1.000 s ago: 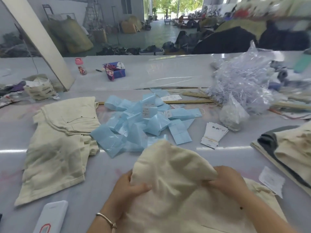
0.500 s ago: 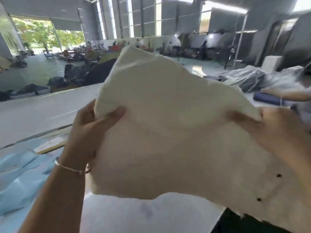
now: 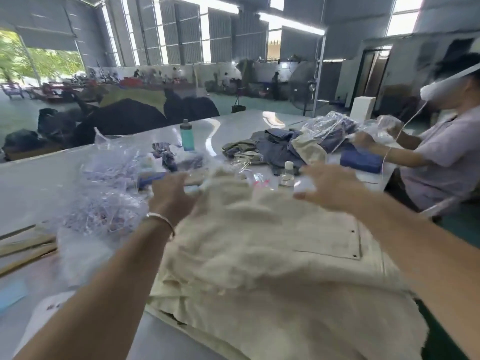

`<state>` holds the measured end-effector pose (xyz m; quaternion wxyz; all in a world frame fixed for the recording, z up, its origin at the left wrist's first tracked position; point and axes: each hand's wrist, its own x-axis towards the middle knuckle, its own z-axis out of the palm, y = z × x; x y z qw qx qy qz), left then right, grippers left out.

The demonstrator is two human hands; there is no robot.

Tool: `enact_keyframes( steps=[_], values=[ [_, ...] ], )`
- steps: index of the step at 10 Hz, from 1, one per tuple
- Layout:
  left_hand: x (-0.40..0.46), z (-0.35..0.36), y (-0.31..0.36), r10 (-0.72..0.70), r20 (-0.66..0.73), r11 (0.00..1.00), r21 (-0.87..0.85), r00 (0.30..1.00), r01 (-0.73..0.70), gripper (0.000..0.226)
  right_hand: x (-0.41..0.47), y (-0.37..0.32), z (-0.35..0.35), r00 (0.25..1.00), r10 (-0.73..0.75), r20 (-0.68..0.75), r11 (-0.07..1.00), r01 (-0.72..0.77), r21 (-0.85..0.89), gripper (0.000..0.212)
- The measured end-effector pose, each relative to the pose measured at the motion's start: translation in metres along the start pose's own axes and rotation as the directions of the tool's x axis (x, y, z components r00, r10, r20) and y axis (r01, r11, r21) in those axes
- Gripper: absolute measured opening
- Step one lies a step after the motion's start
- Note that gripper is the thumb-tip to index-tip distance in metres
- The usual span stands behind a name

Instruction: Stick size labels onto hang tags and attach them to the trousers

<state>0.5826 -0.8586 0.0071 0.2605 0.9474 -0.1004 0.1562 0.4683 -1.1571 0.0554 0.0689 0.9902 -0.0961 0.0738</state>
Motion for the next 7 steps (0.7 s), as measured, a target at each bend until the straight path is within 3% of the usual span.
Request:
enact_keyframes(
  steps=[1,2,3,5,6,7],
  values=[
    [-0.027,0.059,0.001,0.14,0.079,0.99,-0.025,0.987,-0.139,0.041,-0.009,-0.014,0.057,0.965,-0.144,0.217,0.969,0.093,0.229,0.067],
    [-0.052,0.102,0.003,0.161,0.225,0.986,-0.067,0.961,-0.15,0.039,-0.015,-0.025,0.097,0.939,-0.21,0.274,0.975,0.182,0.124,0.065],
    [-0.065,0.128,-0.004,0.177,0.324,0.98,0.027,0.929,-0.196,0.049,-0.012,-0.03,0.115,0.951,-0.234,0.204,0.972,0.224,0.073,0.066],
    [-0.065,0.133,-0.008,0.183,0.334,0.979,0.025,0.925,-0.203,0.047,-0.01,-0.034,0.121,0.962,-0.222,0.161,0.974,0.214,0.07,0.063],
    [-0.074,0.114,-0.008,0.204,0.338,0.979,-0.054,0.919,-0.197,0.041,-0.014,-0.039,0.113,0.969,-0.203,0.141,0.973,0.184,0.139,0.052],
    [-0.099,0.087,-0.018,0.127,0.243,0.949,-0.313,0.962,-0.046,0.024,-0.026,-0.05,0.095,0.987,-0.153,-0.04,0.896,0.155,0.416,0.017]
  ],
)
